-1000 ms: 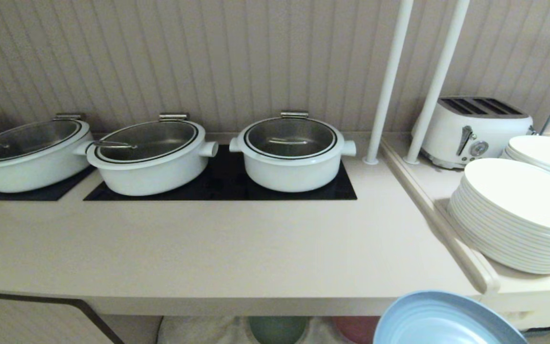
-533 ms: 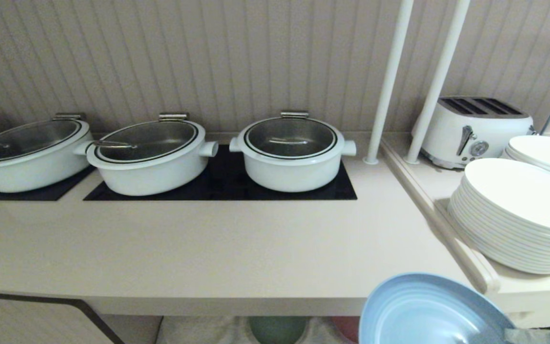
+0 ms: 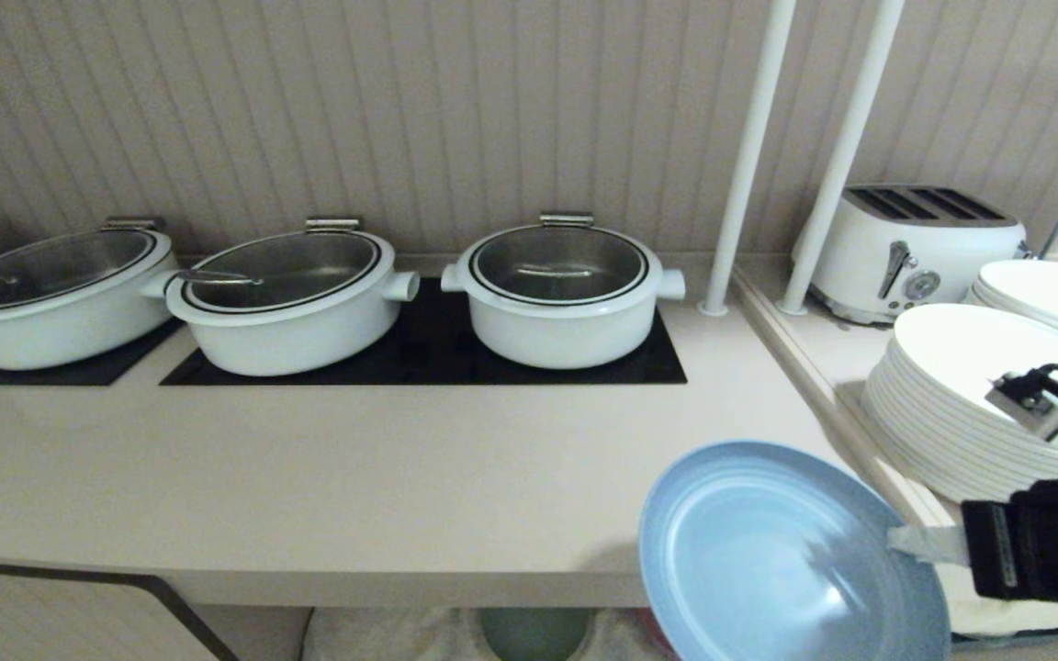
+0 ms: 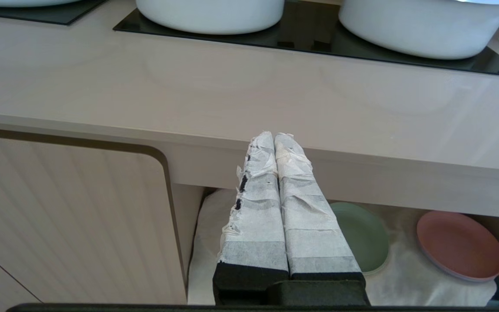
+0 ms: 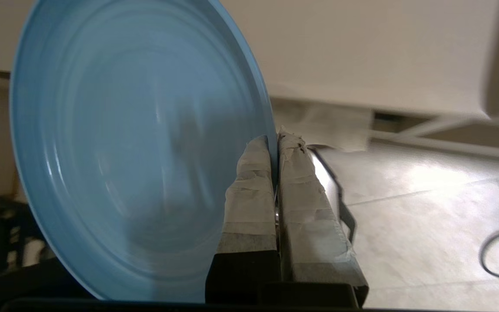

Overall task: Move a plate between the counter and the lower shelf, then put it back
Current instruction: Put the plate

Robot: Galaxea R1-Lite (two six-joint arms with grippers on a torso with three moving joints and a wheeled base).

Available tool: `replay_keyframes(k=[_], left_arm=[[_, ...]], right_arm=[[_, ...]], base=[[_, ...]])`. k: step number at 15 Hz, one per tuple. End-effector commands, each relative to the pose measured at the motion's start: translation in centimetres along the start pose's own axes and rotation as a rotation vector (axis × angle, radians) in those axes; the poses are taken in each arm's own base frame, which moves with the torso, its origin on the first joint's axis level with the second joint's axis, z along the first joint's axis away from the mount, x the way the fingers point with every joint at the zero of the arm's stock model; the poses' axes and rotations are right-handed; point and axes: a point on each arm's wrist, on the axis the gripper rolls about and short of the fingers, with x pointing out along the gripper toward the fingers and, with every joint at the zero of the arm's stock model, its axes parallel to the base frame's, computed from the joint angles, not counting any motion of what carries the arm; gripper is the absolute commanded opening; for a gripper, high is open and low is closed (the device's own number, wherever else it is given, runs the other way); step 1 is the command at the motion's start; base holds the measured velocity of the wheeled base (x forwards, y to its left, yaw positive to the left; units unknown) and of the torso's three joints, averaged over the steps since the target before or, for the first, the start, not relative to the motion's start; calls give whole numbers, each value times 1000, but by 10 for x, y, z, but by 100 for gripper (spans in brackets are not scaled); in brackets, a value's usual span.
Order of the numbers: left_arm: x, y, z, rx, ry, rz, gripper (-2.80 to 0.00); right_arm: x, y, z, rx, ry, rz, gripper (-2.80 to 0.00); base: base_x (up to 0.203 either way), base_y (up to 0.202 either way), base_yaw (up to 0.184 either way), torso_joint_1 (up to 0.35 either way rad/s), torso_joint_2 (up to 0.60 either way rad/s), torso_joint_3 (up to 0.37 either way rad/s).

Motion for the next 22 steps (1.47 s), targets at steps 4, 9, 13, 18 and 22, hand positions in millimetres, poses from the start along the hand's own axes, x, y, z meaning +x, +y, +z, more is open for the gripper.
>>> replay_keyframes(k=[4, 9, 13, 18, 22], left_arm=[[0, 0, 0, -1, -1, 0, -280], [0, 0, 0, -1, 0, 1, -280], [0, 0, 0, -1, 0, 1, -280], [0, 0, 0, -1, -1, 0, -280], [0, 0, 0, -1, 0, 1, -280]], right_arm=[[51, 21, 41, -28, 83, 120, -280], [106, 60, 57, -21, 132, 192, -280], [155, 85, 58, 13, 149, 177, -280], [192, 95, 56, 27, 125, 93, -280], [206, 94, 58, 80, 91, 75, -280]], base=[[0, 0, 0, 0, 0, 0], [0, 0, 0, 0, 0, 0], [0, 0, 0, 0, 0, 0], [0, 0, 0, 0, 0, 0], [0, 0, 0, 0, 0, 0]])
